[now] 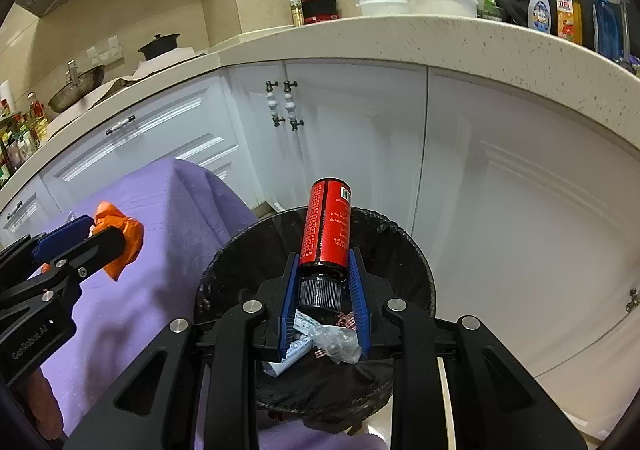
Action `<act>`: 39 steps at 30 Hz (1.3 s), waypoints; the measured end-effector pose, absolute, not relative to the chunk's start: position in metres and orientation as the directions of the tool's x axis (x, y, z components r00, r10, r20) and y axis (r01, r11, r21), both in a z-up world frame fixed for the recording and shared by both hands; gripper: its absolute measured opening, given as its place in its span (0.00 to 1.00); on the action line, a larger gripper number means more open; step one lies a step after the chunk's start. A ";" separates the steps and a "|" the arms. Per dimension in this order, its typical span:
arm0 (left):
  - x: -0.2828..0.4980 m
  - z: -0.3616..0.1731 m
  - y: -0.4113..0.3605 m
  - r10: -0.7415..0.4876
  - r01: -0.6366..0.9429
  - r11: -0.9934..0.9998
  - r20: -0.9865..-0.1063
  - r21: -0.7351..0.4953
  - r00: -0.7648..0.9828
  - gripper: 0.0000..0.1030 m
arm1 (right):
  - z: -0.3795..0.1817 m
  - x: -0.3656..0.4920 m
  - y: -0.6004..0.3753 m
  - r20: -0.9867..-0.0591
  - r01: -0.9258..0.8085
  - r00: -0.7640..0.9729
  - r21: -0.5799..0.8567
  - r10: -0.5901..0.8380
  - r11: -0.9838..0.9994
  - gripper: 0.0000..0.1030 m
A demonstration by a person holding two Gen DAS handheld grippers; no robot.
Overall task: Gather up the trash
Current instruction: 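Carry the orange bag and red bottle over the bin and open both tools, then move the left tool back to the table and grasp the green-yellow bottle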
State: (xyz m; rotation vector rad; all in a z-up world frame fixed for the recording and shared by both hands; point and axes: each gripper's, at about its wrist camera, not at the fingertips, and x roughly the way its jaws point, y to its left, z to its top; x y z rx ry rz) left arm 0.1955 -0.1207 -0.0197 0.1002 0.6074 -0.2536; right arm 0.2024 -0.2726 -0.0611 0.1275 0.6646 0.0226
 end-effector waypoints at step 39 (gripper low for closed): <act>0.174 -0.018 -0.020 -0.056 0.052 0.998 -0.585 -0.025 0.809 0.69 | -0.055 0.208 -0.202 -0.603 -0.079 0.784 0.139 0.147 0.987 0.57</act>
